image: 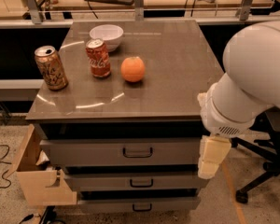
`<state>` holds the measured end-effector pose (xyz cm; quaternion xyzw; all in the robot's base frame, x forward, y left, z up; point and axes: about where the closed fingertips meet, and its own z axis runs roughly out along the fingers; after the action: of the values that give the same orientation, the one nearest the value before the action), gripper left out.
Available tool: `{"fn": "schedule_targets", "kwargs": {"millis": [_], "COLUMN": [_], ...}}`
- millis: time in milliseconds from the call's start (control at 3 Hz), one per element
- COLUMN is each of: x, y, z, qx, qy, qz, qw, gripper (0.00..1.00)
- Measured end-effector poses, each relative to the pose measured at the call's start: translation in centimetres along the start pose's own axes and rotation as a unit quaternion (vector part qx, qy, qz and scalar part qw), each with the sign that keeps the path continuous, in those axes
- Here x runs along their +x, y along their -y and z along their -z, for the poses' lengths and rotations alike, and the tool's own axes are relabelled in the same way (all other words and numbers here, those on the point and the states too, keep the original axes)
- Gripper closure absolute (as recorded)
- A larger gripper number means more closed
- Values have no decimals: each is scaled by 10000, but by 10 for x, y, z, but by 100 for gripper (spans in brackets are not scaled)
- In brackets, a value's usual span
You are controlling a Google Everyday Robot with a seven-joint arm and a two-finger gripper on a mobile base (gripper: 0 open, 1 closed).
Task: Open top drawer
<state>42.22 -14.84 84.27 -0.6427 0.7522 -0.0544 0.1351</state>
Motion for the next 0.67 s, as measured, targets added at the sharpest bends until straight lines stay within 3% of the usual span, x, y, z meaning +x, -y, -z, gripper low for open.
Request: {"fn": "schedule_targets", "kwargs": {"millis": [667], "x": [-13], "y": [-48], "z": [-24], "qx": [-311], "qy": [146], "qz": [268], "qw": [9991], "gripper": [0]}}
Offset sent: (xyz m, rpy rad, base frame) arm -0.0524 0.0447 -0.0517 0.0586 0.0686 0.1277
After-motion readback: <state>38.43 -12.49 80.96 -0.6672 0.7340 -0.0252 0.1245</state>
